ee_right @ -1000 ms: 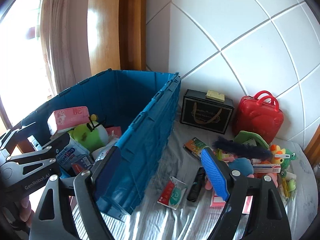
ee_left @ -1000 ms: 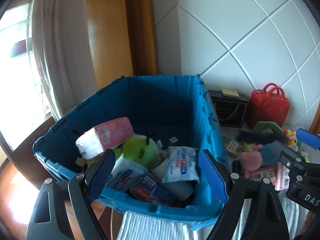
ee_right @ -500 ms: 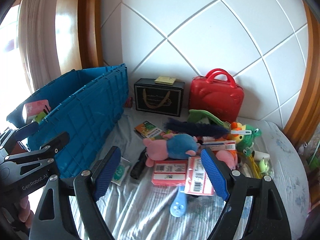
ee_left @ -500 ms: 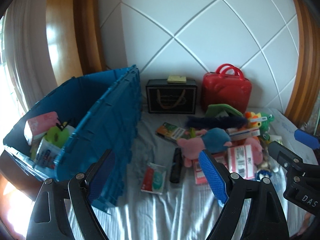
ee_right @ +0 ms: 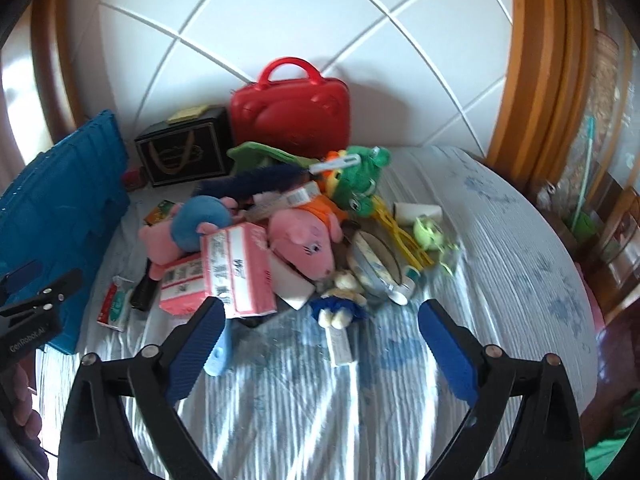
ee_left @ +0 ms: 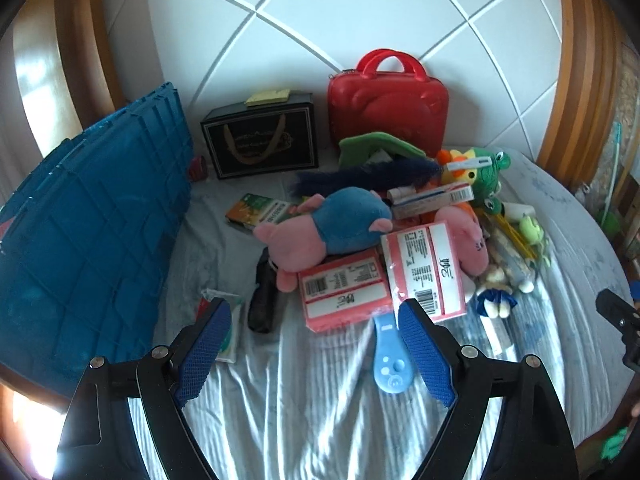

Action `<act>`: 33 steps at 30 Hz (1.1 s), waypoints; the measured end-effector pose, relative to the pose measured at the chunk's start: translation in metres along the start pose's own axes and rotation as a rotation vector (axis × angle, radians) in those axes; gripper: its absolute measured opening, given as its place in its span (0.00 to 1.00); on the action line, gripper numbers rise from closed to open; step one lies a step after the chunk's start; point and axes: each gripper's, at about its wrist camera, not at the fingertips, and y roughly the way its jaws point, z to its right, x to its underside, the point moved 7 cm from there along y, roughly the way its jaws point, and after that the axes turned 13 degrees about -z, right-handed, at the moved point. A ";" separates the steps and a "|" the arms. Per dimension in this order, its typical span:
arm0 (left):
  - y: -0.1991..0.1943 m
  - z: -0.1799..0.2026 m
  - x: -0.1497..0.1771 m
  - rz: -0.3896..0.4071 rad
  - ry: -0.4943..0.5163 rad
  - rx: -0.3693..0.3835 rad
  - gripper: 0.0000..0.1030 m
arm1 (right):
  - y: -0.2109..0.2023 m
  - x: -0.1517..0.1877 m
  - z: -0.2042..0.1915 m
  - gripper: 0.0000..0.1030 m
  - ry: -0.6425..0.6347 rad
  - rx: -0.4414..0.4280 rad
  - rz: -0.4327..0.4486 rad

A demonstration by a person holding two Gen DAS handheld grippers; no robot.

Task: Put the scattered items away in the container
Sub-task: 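Move the left tool back over the bed toward the pink tissue pack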

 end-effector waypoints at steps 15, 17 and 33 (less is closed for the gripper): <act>0.086 0.021 -0.034 -0.119 -0.007 -0.014 0.84 | 0.082 -0.006 0.046 0.97 0.057 0.031 -0.151; 0.094 0.026 -0.047 -0.122 -0.033 -0.026 0.84 | 0.094 -0.024 0.041 0.97 0.015 0.012 -0.149; 0.205 0.042 -0.170 -0.248 -0.100 -0.073 0.84 | 0.212 -0.184 -0.032 1.00 -0.191 -0.131 -0.188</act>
